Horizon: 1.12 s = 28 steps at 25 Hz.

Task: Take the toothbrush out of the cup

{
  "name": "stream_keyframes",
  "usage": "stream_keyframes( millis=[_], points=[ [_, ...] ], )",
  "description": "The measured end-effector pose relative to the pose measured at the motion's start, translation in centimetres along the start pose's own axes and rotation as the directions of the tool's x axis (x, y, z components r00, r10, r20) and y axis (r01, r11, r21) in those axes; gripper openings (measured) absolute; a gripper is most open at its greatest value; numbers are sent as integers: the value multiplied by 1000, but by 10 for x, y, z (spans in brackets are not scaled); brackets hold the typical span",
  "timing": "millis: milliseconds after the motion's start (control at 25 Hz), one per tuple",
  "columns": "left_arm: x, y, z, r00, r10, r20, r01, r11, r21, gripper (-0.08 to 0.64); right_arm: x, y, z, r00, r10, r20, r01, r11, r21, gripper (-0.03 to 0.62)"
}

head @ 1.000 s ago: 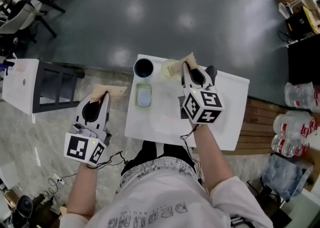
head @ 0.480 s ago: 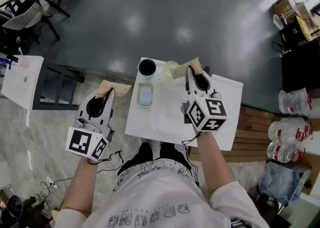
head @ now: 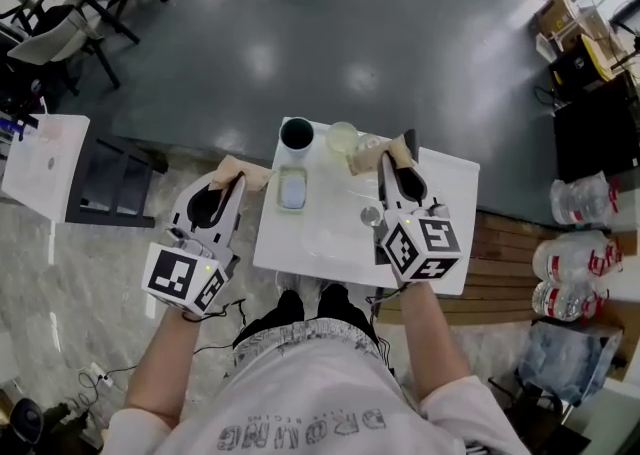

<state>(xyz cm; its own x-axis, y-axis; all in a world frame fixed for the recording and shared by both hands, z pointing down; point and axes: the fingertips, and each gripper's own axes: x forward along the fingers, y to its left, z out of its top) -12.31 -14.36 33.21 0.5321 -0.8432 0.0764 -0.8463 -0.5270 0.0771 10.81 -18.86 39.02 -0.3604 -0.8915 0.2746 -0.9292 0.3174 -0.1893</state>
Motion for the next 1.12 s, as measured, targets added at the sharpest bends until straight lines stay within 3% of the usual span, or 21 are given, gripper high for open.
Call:
stream_keyframes(
  millis=[400,1120],
  points=[
    [4,-6,3,998,-56,12,56,998,2,61,-33,19,3,1000,28,14,-29,999,36,55],
    [1,-18,-4,996,-90,27,90,996,-27,61,-70,39,0,995,100,5,-100,995,-28,54]
  ],
)
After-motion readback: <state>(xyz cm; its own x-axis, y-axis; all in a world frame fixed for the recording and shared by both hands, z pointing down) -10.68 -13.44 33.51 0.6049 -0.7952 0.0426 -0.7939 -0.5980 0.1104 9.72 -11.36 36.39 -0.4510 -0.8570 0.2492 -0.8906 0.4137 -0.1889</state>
